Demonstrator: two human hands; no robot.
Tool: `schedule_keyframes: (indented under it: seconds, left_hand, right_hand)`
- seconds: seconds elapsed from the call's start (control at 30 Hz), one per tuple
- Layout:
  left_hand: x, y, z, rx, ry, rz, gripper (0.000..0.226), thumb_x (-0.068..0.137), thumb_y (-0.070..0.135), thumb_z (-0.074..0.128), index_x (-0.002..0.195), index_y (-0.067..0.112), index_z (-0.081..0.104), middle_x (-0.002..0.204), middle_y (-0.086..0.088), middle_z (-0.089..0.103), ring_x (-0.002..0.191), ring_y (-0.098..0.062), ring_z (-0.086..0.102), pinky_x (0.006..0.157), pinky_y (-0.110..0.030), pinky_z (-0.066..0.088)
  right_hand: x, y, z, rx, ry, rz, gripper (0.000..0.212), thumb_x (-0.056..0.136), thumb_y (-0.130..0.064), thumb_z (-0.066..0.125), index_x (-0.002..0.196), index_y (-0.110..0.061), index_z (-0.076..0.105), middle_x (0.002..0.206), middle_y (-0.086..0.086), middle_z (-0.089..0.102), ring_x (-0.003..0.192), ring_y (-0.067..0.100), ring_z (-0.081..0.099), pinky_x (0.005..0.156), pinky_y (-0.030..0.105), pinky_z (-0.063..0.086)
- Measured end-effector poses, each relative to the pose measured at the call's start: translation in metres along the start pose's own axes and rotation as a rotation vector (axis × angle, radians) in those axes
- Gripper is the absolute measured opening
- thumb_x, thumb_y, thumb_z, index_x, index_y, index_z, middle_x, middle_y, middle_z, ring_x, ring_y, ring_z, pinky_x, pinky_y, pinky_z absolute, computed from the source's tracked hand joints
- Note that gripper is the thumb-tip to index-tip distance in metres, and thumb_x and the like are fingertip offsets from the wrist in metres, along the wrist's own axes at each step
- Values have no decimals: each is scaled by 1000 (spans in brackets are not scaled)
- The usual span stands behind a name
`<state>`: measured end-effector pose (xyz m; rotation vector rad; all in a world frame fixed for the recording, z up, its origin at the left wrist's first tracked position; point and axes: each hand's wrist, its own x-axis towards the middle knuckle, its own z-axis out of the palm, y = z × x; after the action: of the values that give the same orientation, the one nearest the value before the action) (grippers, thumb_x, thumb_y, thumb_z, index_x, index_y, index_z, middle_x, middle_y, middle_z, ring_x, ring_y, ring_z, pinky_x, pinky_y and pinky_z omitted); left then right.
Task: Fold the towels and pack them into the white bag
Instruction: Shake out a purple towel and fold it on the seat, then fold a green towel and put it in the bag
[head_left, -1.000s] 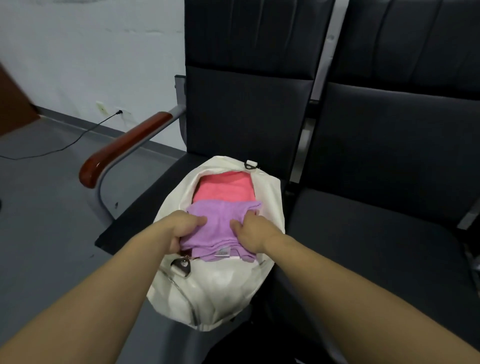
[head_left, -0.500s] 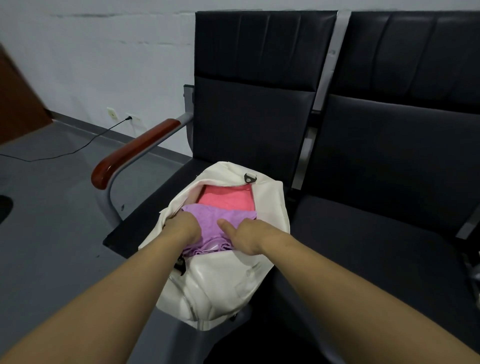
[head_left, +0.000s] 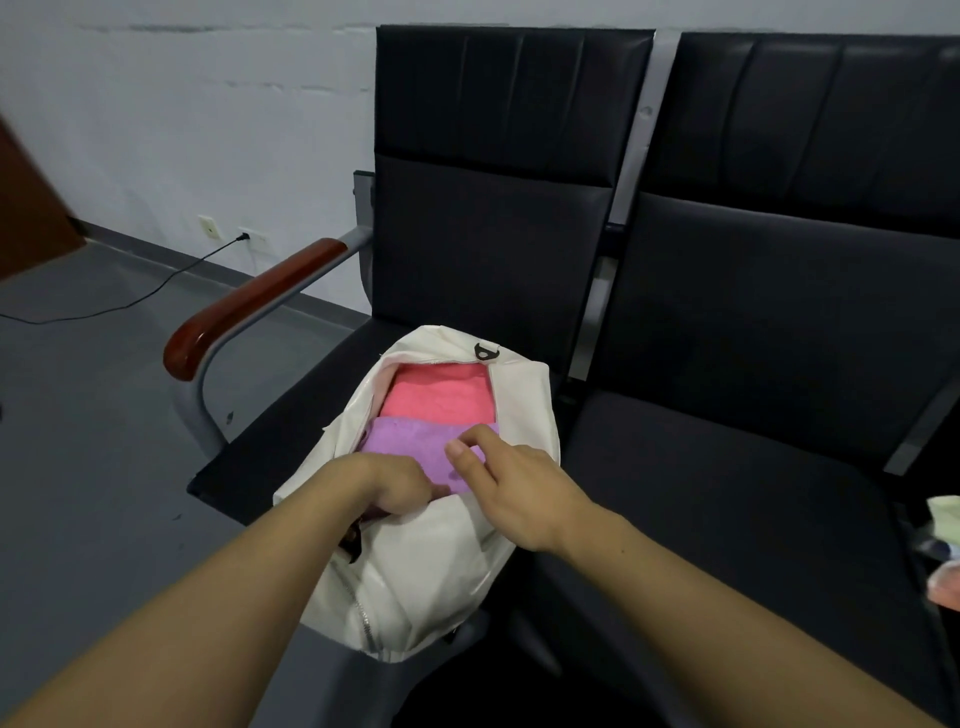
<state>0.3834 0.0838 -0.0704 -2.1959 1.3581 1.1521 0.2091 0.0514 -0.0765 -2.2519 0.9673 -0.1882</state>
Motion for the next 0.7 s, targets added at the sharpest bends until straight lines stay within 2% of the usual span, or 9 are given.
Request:
schedule_keyframes:
  seconds: [0.07,0.13,0.23,0.33,0.4,0.47,0.5,0.6,0.7]
  left_hand:
    - [3,-5,-1,-74,-83,-47,63,100,67,34,140,22,56,133,-11,61,118,-29,63,105,-42,50]
    - [4,-8,-3,-164,-115,-50,59,98,70,33,135,31,56,133,-10,63,116,-27,64,103,-39,50]
    - [-4,-9,-9,-245,-17,-61,78,96,78,23,141,23,55,134,-5,60,121,-26,60,103,-41,50]
    - [-12,-11,-12,-325,46,-62,86,95,79,18,126,15,66,107,1,68,106,-25,66,86,-38,53]
    - [-13,-15,-10,-400,113,-58,84,94,80,22,125,17,68,103,2,72,99,-26,69,92,-41,53]
    - [-16,-14,-8,-505,176,-45,80,95,78,27,126,15,66,108,-5,73,97,-27,71,98,-44,52]
    - [-19,-9,-7,-525,204,-21,77,97,75,29,122,12,67,110,-7,73,98,-27,70,95,-41,51]
    - [-37,22,-2,-309,393,99,59,104,63,28,100,14,61,108,-7,65,101,-28,63,85,-33,41]
    - [-42,73,14,-277,557,267,55,99,65,39,117,19,61,115,-1,65,102,-23,61,95,-36,46]
  right_hand:
    - [-2,-2,0,-36,36,-50,47,102,-62,19,117,-30,49,84,-4,70,82,21,58,75,35,39]
    - [-4,-5,-4,-35,45,-79,49,104,-58,19,111,-24,54,85,-1,69,85,23,60,76,33,36]
    - [-4,0,-7,-26,7,-57,57,106,-55,18,108,-19,63,98,0,70,95,22,60,90,32,35]
    - [-1,12,-2,-33,7,-31,72,101,-64,13,106,-19,69,104,0,70,102,21,59,101,39,39]
    - [-3,22,-1,-64,36,-29,81,97,-69,8,101,-17,69,100,-1,68,102,19,57,100,43,41]
    - [-10,31,-5,-20,33,-16,73,99,-67,13,102,-17,67,101,-3,64,103,15,55,101,41,41]
    - [-16,36,-8,6,28,-7,64,102,-63,18,105,-19,65,105,-5,63,105,14,55,102,40,41]
    - [-38,58,-29,26,72,54,48,105,-55,28,118,-25,62,118,-7,61,113,13,54,104,39,42]
    - [-72,90,-60,-16,117,155,43,106,-50,35,132,-26,59,135,-4,57,125,16,53,109,37,40]
